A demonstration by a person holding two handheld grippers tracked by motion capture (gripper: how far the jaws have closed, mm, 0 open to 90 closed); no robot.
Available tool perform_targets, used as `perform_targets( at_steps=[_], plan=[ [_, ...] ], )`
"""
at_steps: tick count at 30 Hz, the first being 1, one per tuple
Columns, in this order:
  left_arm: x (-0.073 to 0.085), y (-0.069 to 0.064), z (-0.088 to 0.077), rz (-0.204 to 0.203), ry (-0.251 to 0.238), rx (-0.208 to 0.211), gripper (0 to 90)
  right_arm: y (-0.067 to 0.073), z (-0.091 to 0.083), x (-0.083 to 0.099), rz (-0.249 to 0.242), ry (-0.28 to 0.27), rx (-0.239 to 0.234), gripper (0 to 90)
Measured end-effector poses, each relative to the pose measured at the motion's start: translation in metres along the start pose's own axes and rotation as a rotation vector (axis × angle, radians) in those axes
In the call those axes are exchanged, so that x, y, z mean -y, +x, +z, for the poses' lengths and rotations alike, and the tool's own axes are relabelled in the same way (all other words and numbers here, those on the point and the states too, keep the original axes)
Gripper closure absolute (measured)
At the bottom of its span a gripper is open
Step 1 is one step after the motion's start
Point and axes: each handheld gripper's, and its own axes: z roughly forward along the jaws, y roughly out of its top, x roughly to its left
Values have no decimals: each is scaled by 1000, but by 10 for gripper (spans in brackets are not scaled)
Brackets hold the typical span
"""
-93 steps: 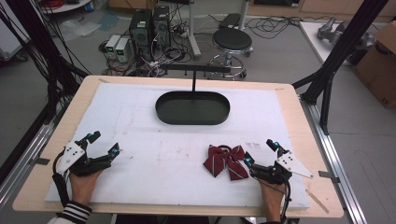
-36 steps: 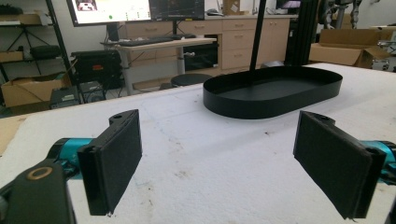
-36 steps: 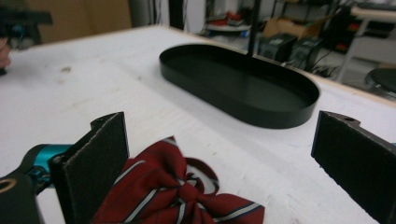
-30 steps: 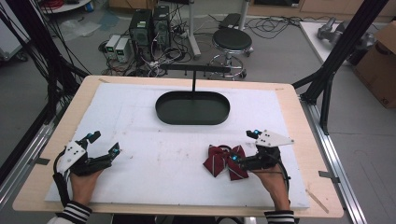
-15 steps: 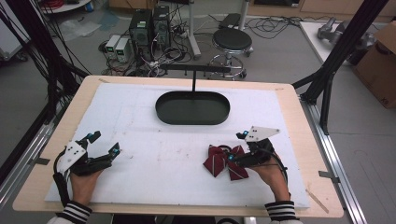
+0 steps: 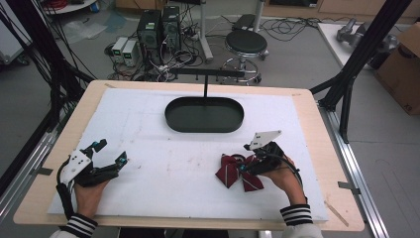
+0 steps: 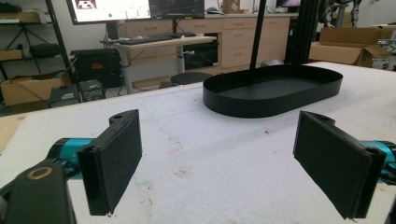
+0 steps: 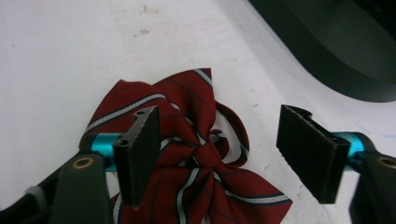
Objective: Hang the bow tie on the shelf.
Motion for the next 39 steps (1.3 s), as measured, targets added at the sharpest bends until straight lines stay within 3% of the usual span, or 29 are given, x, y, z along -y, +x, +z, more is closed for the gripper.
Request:
perform_targets(
  at_steps=[17, 27, 39],
  plan=[
    [0, 0, 0, -4, 1, 2, 159, -4, 17, -7, -98, 168, -45, 447],
    [0, 0, 0, -2, 1, 3, 159, -4, 21, -6, -107, 200, -73, 529],
    [0, 0, 0, -3, 1, 3, 159, -3, 24, -4, -124, 236, -100, 557]
  ],
)
